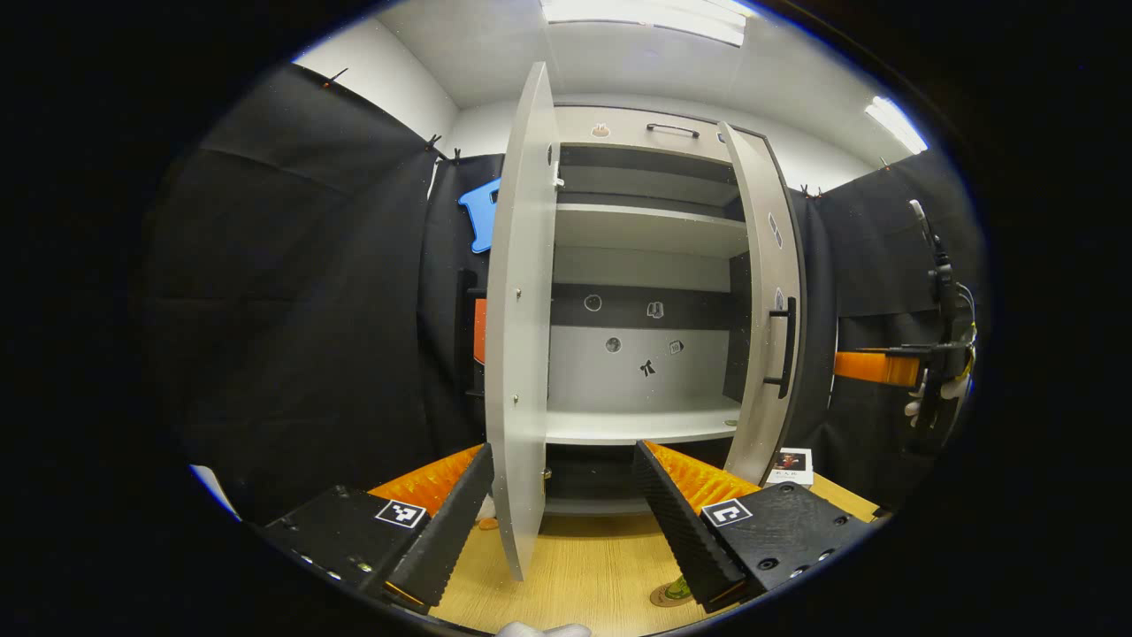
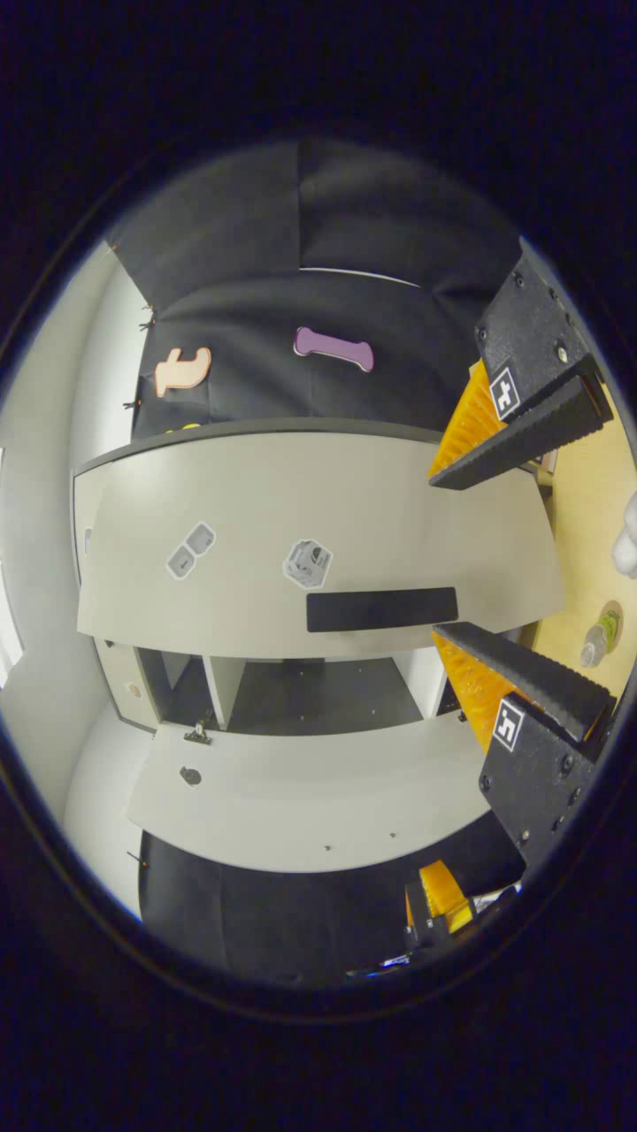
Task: Grasp the bottle in the cabinet with the left hand and place it on the coaster, then close the right door with the right hand and the left door with the left hand.
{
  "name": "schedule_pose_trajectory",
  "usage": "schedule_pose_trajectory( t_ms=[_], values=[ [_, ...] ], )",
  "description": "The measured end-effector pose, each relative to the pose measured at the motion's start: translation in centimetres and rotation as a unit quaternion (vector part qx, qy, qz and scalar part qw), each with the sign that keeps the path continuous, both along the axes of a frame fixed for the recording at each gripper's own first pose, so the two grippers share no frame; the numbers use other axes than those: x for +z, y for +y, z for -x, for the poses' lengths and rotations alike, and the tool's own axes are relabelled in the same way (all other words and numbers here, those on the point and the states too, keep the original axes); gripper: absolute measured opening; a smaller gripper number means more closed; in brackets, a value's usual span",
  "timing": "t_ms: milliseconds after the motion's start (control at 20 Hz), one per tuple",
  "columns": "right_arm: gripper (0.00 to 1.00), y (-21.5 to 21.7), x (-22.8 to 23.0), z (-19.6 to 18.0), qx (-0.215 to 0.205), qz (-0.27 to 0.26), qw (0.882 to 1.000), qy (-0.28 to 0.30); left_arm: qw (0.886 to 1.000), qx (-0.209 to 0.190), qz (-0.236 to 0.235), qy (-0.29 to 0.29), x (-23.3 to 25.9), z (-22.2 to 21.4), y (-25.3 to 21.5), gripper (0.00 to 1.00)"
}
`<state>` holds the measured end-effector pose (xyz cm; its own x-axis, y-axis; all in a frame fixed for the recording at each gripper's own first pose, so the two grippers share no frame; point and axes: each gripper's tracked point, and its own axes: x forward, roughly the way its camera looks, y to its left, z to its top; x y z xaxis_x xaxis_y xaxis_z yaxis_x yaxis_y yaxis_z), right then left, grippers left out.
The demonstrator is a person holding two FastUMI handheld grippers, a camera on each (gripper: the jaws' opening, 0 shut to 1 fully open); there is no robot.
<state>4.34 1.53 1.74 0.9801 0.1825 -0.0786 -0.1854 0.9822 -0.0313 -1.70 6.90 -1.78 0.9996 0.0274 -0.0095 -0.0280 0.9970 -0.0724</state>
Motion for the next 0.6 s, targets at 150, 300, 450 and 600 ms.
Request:
schedule_pose_trajectory(
  t_ms=[150, 300, 450, 600],
  values=[
    [0.95, 0.5, -0.9, 0.7, -0.011, 0.01, 1.0, 0.002, 1.0, 0.022, -0.01, 0.002, 0.2, -0.4, 3.3, 0.97],
    [0.99, 1.3, -1.7, 1.3, -0.014, 0.002, 1.0, 0.013, 0.999, 0.046, -0.015, 0.001, 0.6, -0.7, 7.0, 0.97],
    [0.95, 1.6, -2.3, 2.1, -0.019, 0.003, 1.0, 0.022, 0.997, 0.076, -0.029, -0.003, 0.9, -1.4, 11.0, 0.97],
    [0.95, 1.3, -2.4, 3.1, -0.026, 0.01, 0.999, 0.028, 0.994, 0.105, -0.036, -0.003, 1.0, -2.6, 14.8, 0.97]
  ],
)
